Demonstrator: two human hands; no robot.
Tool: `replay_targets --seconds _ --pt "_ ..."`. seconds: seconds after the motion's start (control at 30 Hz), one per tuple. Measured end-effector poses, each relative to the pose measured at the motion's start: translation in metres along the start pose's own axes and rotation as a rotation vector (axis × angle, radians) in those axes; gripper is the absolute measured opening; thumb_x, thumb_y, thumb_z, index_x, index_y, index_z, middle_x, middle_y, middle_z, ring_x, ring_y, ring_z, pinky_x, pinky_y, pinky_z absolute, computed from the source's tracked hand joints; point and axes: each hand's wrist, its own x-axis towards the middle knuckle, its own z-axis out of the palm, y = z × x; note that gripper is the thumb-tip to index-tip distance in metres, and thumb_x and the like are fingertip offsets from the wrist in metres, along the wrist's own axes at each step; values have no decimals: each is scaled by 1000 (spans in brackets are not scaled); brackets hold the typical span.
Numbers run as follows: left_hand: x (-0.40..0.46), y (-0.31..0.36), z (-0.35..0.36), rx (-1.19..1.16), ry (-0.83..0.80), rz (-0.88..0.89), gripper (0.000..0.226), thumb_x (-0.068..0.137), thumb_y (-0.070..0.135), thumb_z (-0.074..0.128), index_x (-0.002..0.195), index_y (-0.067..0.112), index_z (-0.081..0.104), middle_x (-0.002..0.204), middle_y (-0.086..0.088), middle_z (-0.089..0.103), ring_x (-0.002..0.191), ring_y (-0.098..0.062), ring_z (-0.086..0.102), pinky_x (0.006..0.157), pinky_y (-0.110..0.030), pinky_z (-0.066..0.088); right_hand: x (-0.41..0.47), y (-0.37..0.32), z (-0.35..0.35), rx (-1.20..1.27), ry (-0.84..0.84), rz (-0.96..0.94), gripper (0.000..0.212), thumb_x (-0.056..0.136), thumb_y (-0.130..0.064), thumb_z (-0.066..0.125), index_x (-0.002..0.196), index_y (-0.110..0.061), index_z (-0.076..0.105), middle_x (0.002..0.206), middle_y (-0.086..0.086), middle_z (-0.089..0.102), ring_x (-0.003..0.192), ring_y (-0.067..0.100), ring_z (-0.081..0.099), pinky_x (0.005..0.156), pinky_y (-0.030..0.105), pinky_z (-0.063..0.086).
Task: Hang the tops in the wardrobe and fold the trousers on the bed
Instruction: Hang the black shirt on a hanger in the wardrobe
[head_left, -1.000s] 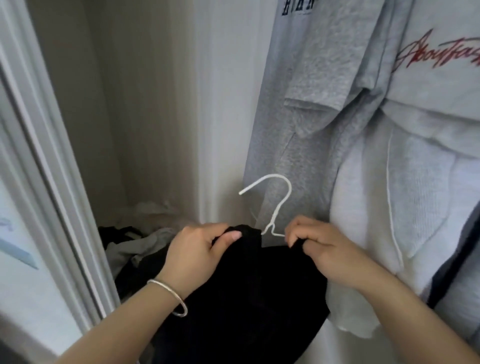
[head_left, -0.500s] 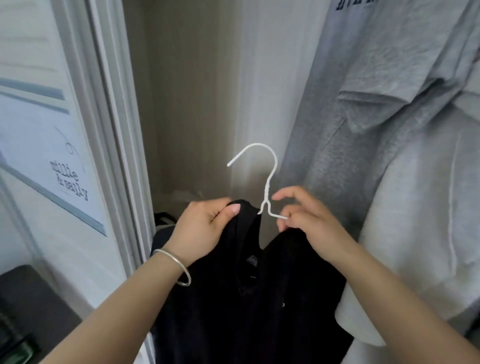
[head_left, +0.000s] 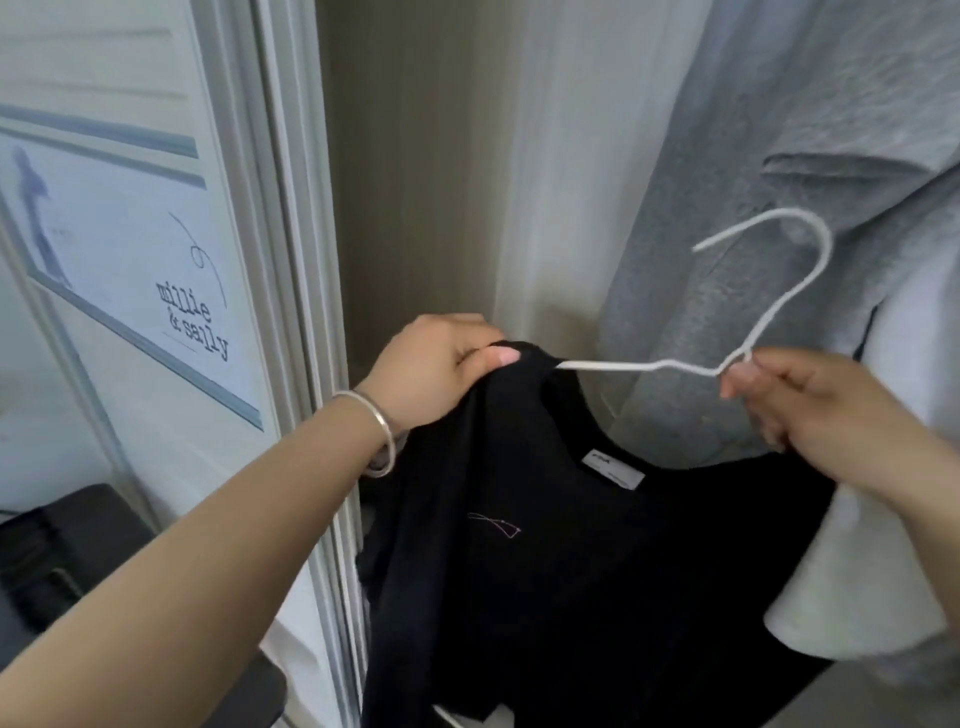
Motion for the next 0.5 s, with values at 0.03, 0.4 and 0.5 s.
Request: replay_targets --seconds 0.03,0.4,0.5 --pt "7 6 5 -25 -5 -10 39 90 46 43 79 14 63 71 7 58 72 -17 59 70 -32 47 3 -1 -6 48 71 25 37 82 -66 46 67 -37 63 46 -3 52 38 5 42 41 12 34" --pt "8 -26 69 172 -255 -616 52 86 31 58 134 19 43 114 -14 63 105 -33 60 89 -42 49 13 -6 -63 24 561 176 36 95 -32 49 62 -27 61 35 -14 46 31 4 38 32 8 22" --pt "19 -54 56 -2 -213 -759 32 95 34 50 109 10 66 102 -12 68 101 -29 62 84 -32 46 4 -2 -76 -94 626 126 32 93 -32 51 63 -28 62 44 -6 50 38 7 39 33 12 23"
